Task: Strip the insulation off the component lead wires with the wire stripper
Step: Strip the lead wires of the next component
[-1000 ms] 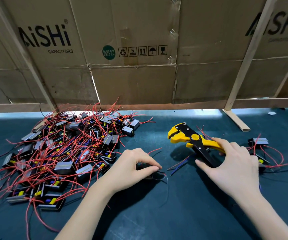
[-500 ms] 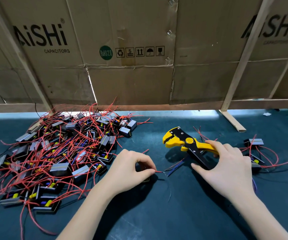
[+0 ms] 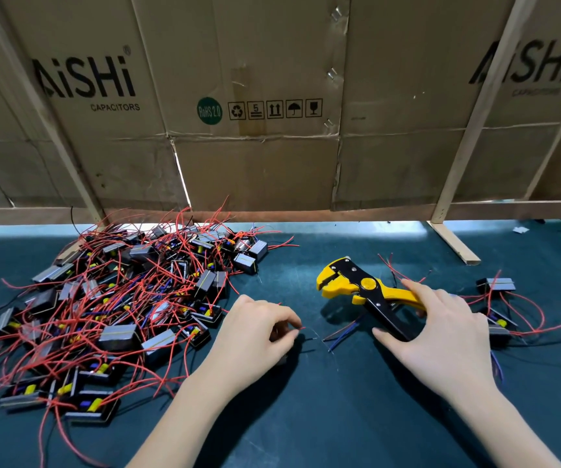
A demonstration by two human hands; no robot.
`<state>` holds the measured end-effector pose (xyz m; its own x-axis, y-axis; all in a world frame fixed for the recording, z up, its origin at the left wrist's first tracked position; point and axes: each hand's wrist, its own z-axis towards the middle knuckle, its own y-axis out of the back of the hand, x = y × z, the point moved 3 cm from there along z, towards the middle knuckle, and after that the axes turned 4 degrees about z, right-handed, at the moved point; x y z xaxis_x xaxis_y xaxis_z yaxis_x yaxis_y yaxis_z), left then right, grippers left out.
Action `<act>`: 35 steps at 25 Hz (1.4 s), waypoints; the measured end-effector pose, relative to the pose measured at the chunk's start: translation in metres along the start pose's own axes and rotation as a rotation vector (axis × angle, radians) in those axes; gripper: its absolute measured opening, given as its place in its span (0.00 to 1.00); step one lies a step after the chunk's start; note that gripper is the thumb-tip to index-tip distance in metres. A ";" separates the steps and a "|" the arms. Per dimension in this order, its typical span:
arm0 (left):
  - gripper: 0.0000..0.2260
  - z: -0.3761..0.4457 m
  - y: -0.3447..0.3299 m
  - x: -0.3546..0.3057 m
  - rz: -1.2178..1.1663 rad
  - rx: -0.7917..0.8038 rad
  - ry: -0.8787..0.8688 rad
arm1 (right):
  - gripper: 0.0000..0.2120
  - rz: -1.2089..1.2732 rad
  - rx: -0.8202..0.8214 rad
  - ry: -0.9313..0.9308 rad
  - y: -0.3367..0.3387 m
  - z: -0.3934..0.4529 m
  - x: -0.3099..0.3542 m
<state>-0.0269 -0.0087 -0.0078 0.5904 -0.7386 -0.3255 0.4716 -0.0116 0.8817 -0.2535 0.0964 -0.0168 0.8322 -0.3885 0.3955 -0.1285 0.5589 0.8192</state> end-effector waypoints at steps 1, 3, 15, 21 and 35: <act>0.06 0.000 0.000 0.000 0.005 -0.004 0.002 | 0.41 0.000 0.007 -0.003 0.000 0.000 0.000; 0.04 0.000 -0.001 0.001 -0.003 -0.027 0.016 | 0.44 0.009 0.008 -0.008 0.000 0.000 0.000; 0.04 -0.001 -0.004 0.004 -0.016 -0.047 0.055 | 0.28 0.029 -0.025 0.035 0.003 -0.001 0.002; 0.04 -0.002 -0.003 0.007 -0.053 -0.105 0.081 | 0.28 0.034 -0.045 0.047 0.004 -0.001 0.003; 0.06 -0.001 -0.008 0.000 -0.344 -0.207 0.125 | 0.29 -0.122 -0.176 0.191 -0.003 -0.008 0.011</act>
<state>-0.0301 -0.0082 -0.0153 0.4446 -0.6274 -0.6393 0.7695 -0.0978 0.6312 -0.2401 0.0961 -0.0186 0.9247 -0.3245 0.1992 0.0605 0.6417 0.7645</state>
